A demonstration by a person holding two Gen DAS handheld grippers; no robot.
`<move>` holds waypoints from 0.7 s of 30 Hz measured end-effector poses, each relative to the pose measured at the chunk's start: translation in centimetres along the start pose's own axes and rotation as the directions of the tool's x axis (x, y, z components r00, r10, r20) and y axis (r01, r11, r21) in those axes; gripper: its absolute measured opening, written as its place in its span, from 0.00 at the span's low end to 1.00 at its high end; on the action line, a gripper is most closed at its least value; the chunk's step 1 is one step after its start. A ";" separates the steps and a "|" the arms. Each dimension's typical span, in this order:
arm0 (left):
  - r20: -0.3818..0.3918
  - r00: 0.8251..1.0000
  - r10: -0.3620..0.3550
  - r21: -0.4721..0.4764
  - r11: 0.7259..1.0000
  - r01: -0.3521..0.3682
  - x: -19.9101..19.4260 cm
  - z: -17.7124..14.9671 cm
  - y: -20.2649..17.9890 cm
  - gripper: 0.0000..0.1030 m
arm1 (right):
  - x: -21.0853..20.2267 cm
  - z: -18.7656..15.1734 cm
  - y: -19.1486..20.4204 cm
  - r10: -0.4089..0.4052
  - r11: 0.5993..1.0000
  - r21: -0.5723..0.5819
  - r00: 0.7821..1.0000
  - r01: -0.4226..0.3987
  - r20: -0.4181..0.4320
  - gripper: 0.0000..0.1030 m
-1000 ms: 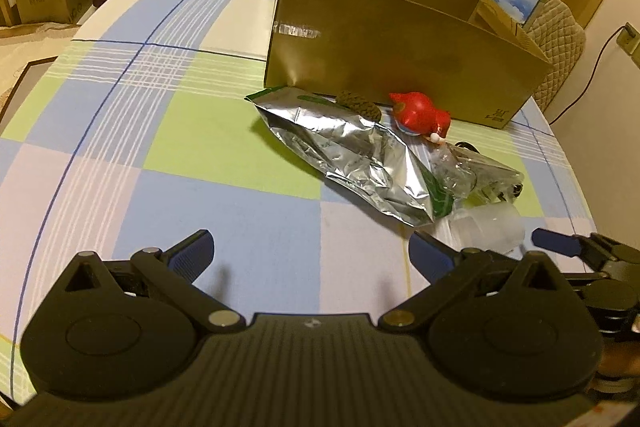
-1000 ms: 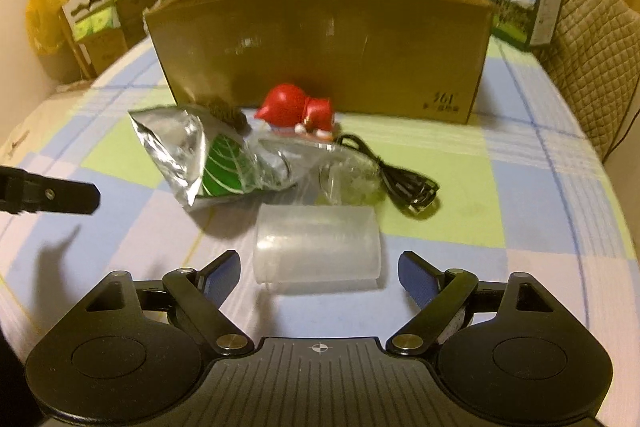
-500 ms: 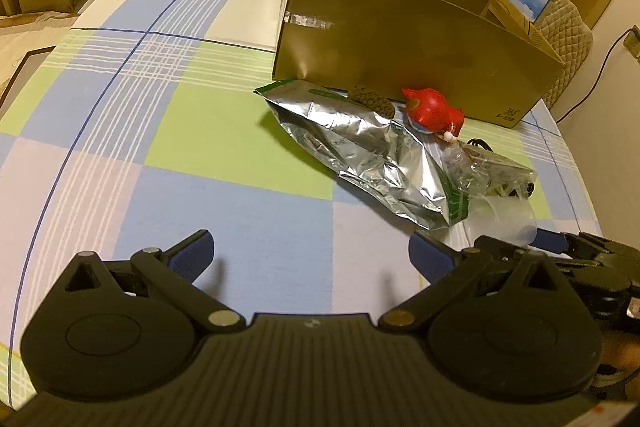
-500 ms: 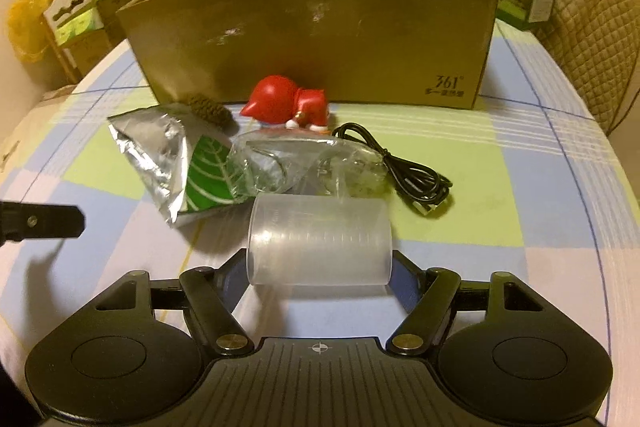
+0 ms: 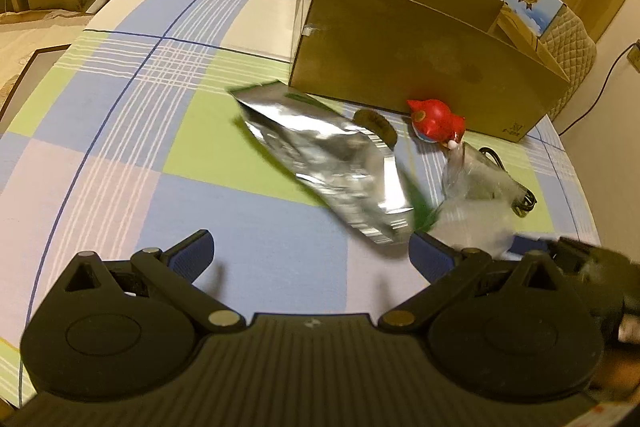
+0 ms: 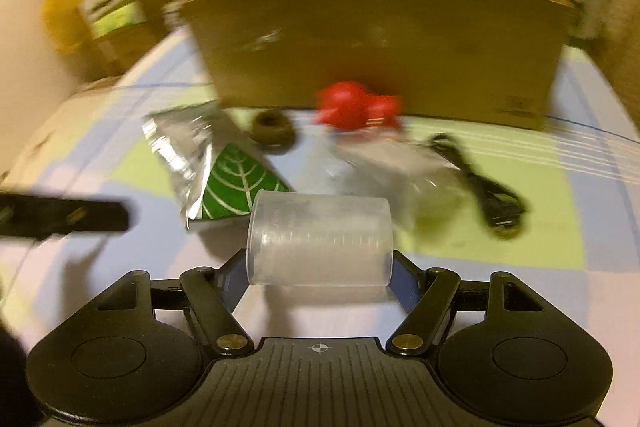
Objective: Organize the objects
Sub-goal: 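Grasp the clear plastic cup with the right tool while the left tool approaches the foil bag, then grasp the silver foil tea bag with the left tool while the right tool holds the cup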
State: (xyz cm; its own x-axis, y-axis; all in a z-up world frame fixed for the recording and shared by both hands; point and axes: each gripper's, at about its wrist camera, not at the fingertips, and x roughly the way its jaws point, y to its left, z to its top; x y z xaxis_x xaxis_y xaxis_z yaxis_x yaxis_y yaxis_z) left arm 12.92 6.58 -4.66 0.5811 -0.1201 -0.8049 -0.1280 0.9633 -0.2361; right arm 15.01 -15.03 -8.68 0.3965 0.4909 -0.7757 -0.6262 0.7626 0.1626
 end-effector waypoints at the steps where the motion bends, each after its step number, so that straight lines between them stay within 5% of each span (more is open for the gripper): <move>1: 0.000 1.000 0.001 0.000 1.000 -0.001 0.0 0.0 -0.1 0.99 | -0.1 -0.2 0.4 0.018 1.000 -0.014 1.000 -0.018 -0.003 0.67; 5: -0.001 1.000 -0.002 0.008 1.000 0.002 0.3 0.3 -0.2 0.99 | -0.4 -0.7 0.9 0.048 0.998 -0.029 0.999 -0.048 -0.010 0.67; 14: -0.049 0.998 -0.047 -0.078 0.996 0.043 3.6 2.7 -1.1 0.95 | -1.8 -0.9 -1.2 -0.033 0.998 0.044 0.999 0.033 0.001 0.67; 17: -0.080 0.995 -0.055 -0.064 0.997 0.050 5.2 3.0 -2.1 0.82 | -2.1 -1.0 -1.7 -0.045 0.997 0.056 0.999 0.045 0.004 0.67; 20: -0.113 0.993 -0.033 -0.026 0.999 0.030 6.2 2.8 -2.7 0.50 | -2.3 -1.2 -2.1 -0.055 0.997 0.062 0.998 0.055 0.003 0.67; 21: -0.114 0.993 -0.036 -0.019 0.999 0.034 6.3 2.7 -2.7 0.48 | -2.3 -1.2 -2.1 -0.056 0.996 0.064 0.998 0.056 0.003 0.67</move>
State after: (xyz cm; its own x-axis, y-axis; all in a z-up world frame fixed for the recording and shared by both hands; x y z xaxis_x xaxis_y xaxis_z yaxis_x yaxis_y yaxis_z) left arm 19.07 3.88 -7.60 0.4897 -0.1812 -0.8529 -0.1236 0.9538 -0.2737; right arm 14.63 -18.24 -7.97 0.4333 0.4484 -0.7818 -0.5587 0.8143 0.1574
